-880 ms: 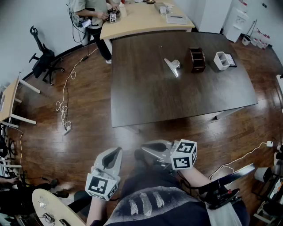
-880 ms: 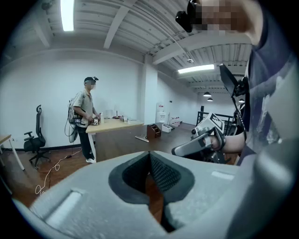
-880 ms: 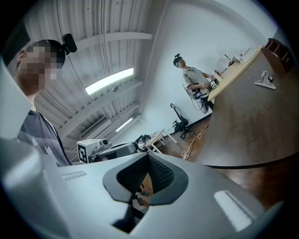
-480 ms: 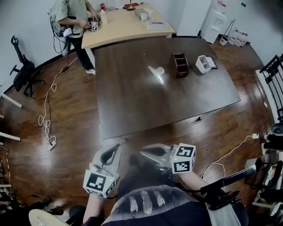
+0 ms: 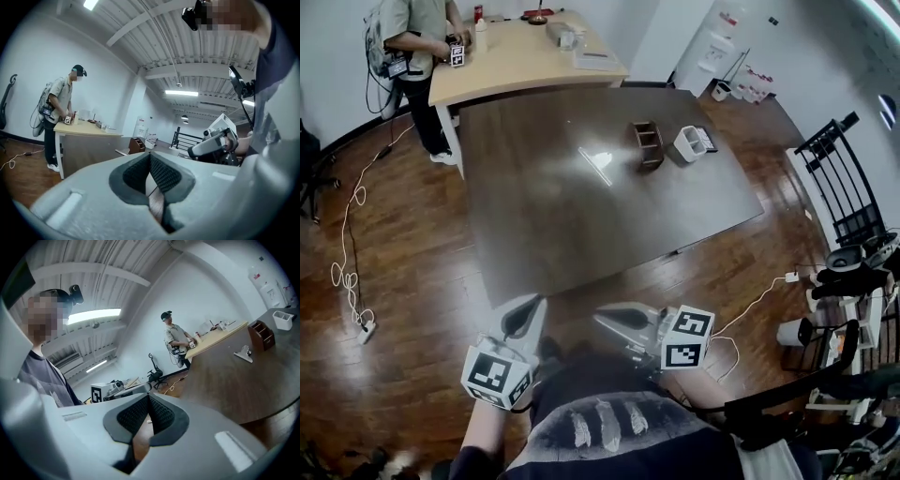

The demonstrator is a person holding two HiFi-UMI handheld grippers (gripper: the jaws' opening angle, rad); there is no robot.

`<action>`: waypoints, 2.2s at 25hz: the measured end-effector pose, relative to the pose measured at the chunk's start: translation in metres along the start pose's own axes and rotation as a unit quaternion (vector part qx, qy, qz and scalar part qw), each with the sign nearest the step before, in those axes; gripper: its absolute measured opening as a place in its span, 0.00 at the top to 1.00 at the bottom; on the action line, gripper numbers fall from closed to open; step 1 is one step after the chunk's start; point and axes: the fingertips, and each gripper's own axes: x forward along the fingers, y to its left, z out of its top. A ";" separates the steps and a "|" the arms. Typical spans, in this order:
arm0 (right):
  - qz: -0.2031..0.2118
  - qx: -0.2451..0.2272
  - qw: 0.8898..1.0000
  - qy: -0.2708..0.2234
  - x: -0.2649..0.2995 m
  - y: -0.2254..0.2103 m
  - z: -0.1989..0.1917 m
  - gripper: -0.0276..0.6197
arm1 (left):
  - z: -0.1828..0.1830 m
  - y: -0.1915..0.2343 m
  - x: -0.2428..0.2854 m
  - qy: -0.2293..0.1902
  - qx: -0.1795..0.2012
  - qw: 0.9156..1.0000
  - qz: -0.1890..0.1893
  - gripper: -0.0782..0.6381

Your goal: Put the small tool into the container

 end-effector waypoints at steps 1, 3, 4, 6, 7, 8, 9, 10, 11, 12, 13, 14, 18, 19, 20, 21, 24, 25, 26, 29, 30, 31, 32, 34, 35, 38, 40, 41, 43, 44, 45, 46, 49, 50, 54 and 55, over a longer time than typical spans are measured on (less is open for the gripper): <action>-0.014 0.002 1.000 -0.004 -0.001 -0.004 0.000 0.95 | 0.000 0.000 0.006 0.001 0.003 1.000 -0.013 0.89; -0.032 0.008 0.999 -0.012 -0.003 -0.011 0.002 0.95 | 0.001 -0.001 0.018 0.004 0.006 0.999 -0.034 0.89; -0.038 0.013 0.999 -0.016 -0.004 -0.014 0.004 0.95 | 0.002 -0.002 0.023 0.005 0.007 0.999 -0.042 0.89; -0.041 0.024 0.998 -0.028 -0.007 -0.019 0.009 0.95 | 0.004 -0.006 0.031 0.007 0.011 0.998 -0.055 0.89; -0.041 0.028 0.998 -0.034 -0.009 -0.020 0.011 0.95 | 0.005 -0.009 0.034 0.008 0.014 0.998 -0.060 0.89; -0.039 0.028 0.998 -0.039 -0.010 -0.020 0.014 0.96 | 0.005 -0.010 0.036 0.010 0.016 0.998 -0.064 0.89; -0.037 0.024 0.998 -0.042 -0.011 -0.021 0.017 0.95 | 0.006 -0.011 0.039 0.012 0.019 0.998 -0.065 0.89; -0.034 0.020 0.998 -0.043 -0.012 -0.022 0.018 0.95 | 0.007 -0.012 0.042 0.015 0.022 0.998 -0.065 0.89; -0.031 0.018 0.998 -0.043 -0.014 -0.023 0.019 0.95 | 0.007 -0.014 0.045 0.017 0.026 0.998 -0.063 0.89; -0.027 0.018 0.998 -0.045 -0.017 -0.025 0.018 0.95 | 0.008 -0.016 0.047 0.018 0.030 0.998 -0.060 0.89; -0.023 0.020 0.998 -0.047 -0.020 -0.027 0.019 0.95 | 0.010 -0.018 0.049 0.019 0.033 0.998 -0.056 0.89; -0.018 0.023 0.998 -0.052 -0.023 -0.029 0.020 0.95 | 0.012 -0.021 0.051 0.019 0.036 0.998 -0.051 0.89; 0.006 0.017 0.997 -0.071 -0.044 -0.037 0.031 0.96 | 0.017 -0.034 0.068 0.025 0.049 0.998 -0.032 0.89; 0.011 0.016 0.997 -0.076 -0.052 -0.042 0.034 0.95 | 0.018 -0.040 0.075 0.028 0.054 0.998 -0.029 0.89; 0.013 0.016 0.996 -0.081 -0.062 -0.047 0.035 0.95 | 0.019 -0.048 0.083 0.031 0.058 0.997 -0.028 0.89; 0.013 0.018 0.996 -0.087 -0.074 -0.054 0.036 0.95 | 0.020 -0.057 0.092 0.034 0.061 0.997 -0.028 0.89; 0.013 0.026 0.994 -0.103 -0.114 -0.075 0.041 0.95 | 0.024 -0.089 0.124 0.041 0.069 0.996 -0.033 0.89; 0.014 0.028 0.993 -0.109 -0.127 -0.082 0.043 0.96 | 0.025 -0.100 0.135 0.045 0.074 0.996 -0.036 0.89; 0.016 0.030 0.993 -0.116 -0.139 -0.089 0.045 0.95 | 0.026 -0.109 0.146 0.049 0.081 0.995 -0.038 0.89; 0.019 0.038 0.990 -0.137 -0.175 -0.110 0.049 0.96 | 0.026 -0.137 0.181 0.059 0.095 0.993 -0.045 0.89; 0.019 0.041 0.989 -0.144 -0.187 -0.117 0.050 0.96 | 0.025 -0.146 0.192 0.062 0.098 0.992 -0.047 0.89; 0.020 0.044 0.987 -0.151 -0.198 -0.124 0.050 0.95 | 0.024 -0.155 0.203 0.066 0.101 0.991 -0.049 0.89; 0.021 0.045 0.987 -0.156 -0.208 -0.131 0.051 0.95 | 0.022 -0.164 0.214 0.069 0.104 0.991 -0.051 0.89; 0.024 0.045 0.985 -0.162 -0.227 -0.142 0.053 0.95 | 0.019 -0.182 0.234 0.075 0.114 0.989 -0.057 0.89; 0.025 0.045 0.985 -0.165 -0.237 -0.146 0.054 0.95 | 0.019 -0.191 0.243 0.079 0.120 0.988 -0.061 0.89; 0.024 0.049 0.982 -0.178 -0.263 -0.157 0.056 0.95 | 0.019 -0.210 0.263 0.091 0.135 0.984 -0.071 0.89; 0.018 0.055 0.980 -0.189 -0.279 -0.167 0.059 0.96 | 0.019 -0.219 0.275 0.097 0.142 0.982 -0.073 0.89; 0.015 0.057 0.979 -0.195 -0.285 -0.172 0.061 0.95 | 0.020 -0.223 0.280 0.098 0.145 0.982 -0.074 0.89; 0.015 0.059 0.977 -0.203 -0.295 -0.176 0.065 0.96 | 0.020 -0.229 0.288 0.103 0.147 0.981 -0.076 0.89; 0.016 0.059 0.977 -0.204 -0.298 -0.177 0.066 0.95 | 0.020 -0.231 0.291 0.106 0.148 0.980 -0.077 0.89; 0.017 0.058 0.977 -0.203 -0.300 -0.178 0.066 0.96 | 0.019 -0.232 0.294 0.109 0.147 0.980 -0.077 0.89; 0.017 0.059 0.978 -0.201 -0.301 -0.179 0.066 0.95 | 0.019 -0.232 0.298 0.113 0.145 0.980 -0.078 0.89; 0.008 0.069 0.978 -0.198 -0.303 -0.192 0.064 0.96 | 0.016 -0.230 0.309 0.121 0.138 0.979 -0.084 0.89; 0.005 0.073 0.977 -0.199 -0.303 -0.196 0.064 0.96 | 0.016 -0.227 0.314 0.122 0.136 0.979 -0.086 0.89; -0.010 0.075 0.978 -0.192 -0.303 -0.210 0.074 0.95 | 0.020 -0.216 0.332 0.118 0.124 0.981 -0.094 0.89; -0.017 0.074 0.979 -0.188 -0.304 -0.215 0.078 0.96 | 0.021 -0.214 0.340 0.114 0.118 0.982 -0.098 0.89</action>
